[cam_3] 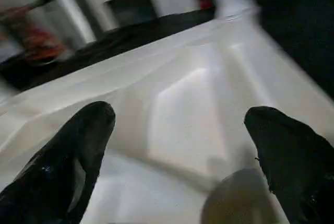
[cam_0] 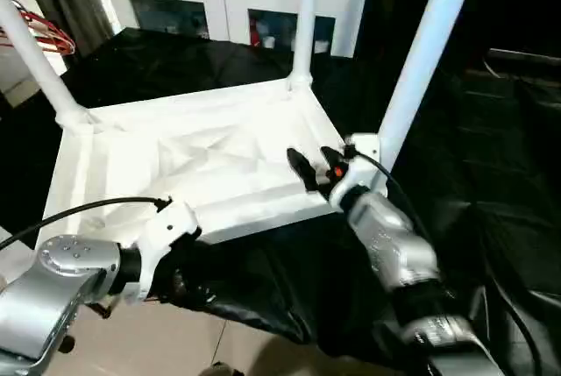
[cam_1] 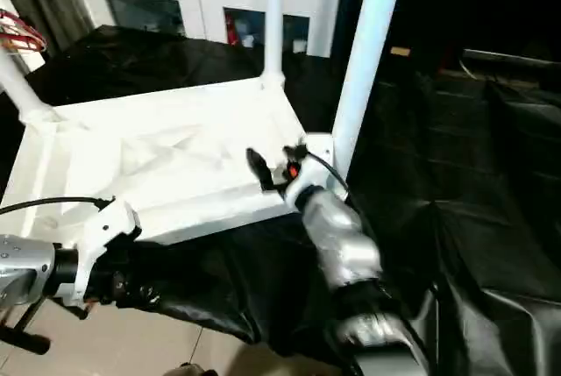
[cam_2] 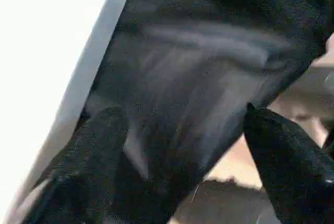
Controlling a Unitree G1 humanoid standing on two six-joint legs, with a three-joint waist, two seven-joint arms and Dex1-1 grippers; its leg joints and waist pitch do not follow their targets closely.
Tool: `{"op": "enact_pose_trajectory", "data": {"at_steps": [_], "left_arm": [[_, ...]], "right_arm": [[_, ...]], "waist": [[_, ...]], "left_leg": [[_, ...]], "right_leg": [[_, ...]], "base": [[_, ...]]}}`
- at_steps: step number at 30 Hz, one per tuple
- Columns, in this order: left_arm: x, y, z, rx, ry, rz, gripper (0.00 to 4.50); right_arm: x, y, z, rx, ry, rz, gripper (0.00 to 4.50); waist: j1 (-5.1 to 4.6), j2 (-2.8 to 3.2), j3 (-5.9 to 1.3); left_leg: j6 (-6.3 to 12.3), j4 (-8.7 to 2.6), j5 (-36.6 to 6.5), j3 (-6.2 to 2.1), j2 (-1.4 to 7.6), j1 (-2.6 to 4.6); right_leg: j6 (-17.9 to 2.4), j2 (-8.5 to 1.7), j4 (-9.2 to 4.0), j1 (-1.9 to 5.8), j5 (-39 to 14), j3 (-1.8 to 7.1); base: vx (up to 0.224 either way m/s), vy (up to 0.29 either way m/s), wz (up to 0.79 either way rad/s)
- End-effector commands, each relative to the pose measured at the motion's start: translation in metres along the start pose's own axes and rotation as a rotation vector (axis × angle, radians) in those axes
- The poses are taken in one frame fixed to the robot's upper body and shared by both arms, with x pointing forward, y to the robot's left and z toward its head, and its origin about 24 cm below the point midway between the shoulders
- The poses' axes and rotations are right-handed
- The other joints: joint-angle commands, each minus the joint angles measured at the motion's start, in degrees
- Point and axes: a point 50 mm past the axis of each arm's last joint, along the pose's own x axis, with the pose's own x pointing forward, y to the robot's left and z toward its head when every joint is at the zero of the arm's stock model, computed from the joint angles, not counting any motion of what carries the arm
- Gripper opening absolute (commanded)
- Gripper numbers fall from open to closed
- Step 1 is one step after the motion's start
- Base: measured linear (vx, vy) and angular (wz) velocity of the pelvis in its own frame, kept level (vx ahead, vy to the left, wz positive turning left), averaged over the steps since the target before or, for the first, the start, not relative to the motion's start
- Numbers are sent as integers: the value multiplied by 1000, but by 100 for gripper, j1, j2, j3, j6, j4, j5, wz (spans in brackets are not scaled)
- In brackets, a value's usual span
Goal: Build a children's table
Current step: Rotate leg to tighten, then rotate table base
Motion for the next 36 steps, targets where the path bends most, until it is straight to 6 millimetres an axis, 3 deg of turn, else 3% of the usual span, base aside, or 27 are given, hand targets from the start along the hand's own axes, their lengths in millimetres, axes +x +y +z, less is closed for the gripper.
{"op": "enact_pose_trajectory", "data": {"at_steps": [1,4,8,11,18,24,27,28,30,31,32,36], "left_arm": [[-1,2,-3,6,32,26,428],[-4,7,-6,22,59,67,442],[-4,10,-6,30,59,96,442],[-5,17,-2,50,58,135,442],[-1,33,9,101,24,227,442],[14,41,19,129,-19,249,442],[23,40,23,137,-43,233,442],[25,40,24,142,-48,231,442],[34,39,25,167,-57,226,442],[37,39,26,181,-60,226,442],[39,37,27,182,-87,211,442],[34,25,37,146,-257,116,442]], "right_arm": [[-2,-18,6,0,-36,-105,450],[-1,-36,16,-8,-66,-199,450],[-1,-44,23,-17,-85,-230,450],[-3,-64,39,-30,-133,-310,450],[-11,-93,62,-47,-196,-412,450],[-24,-118,75,-57,-226,-517,450],[-30,-127,78,-58,-237,-561,450],[-31,-129,79,-59,-241,-574,450],[-36,-135,81,-60,-249,-600,450],[-37,-136,81,-61,-252,-607,450],[-38,-137,81,-63,-253,-608,450],[-36,-131,75,-106,-232,-540,450]], "waist": [[-41,89,-369],[-36,91,-389],[-33,74,-401],[-17,100,-397],[-21,81,-377],[-7,68,-420],[-5,59,-432],[0,100,-435],[-10,64,-424],[-6,93,-420],[-9,86,-421],[-21,80,-430]], "left_leg": [[-187,-423,-1155,-167,326,221],[-169,-416,-960,-173,318,184],[-80,-384,-838,-165,299,151],[-79,-368,-923,-162,302,166],[-184,-357,-1328,-171,294,164],[-72,-314,-1028,-169,277,129],[-31,-304,-930,-170,275,105],[-5,-291,-915,-173,272,109],[43,-292,-983,-164,262,97],[49,-287,-1022,-167,264,102],[54,-286,-1037,-170,267,98],[91,-277,-974,-168,266,81]], "right_leg": [[-1001,-466,-382,173,-935,353],[-1000,-448,-329,216,-549,334],[-1040,-458,-310,243,-374,334],[-1054,-459,-324,225,-482,332],[-980,-453,-359,221,-1024,332],[-1080,-445,-320,255,-638,314],[-1134,-445,-295,275,-467,302],[-1161,-448,-292,268,-414,301],[-1174,-446,-322,275,-506,294],[-1154,-450,-337,272,-624,296],[-1144,-456,-343,279,-681,294],[-1186,-464,-332,288,-653,285]], "base": [[0,0,0],[0,0,0],[0,0,0],[0,0,0],[0,0,0],[0,0,0],[0,0,0],[0,0,0],[0,0,0],[0,0,0],[0,0,0],[0,0,0]]}}
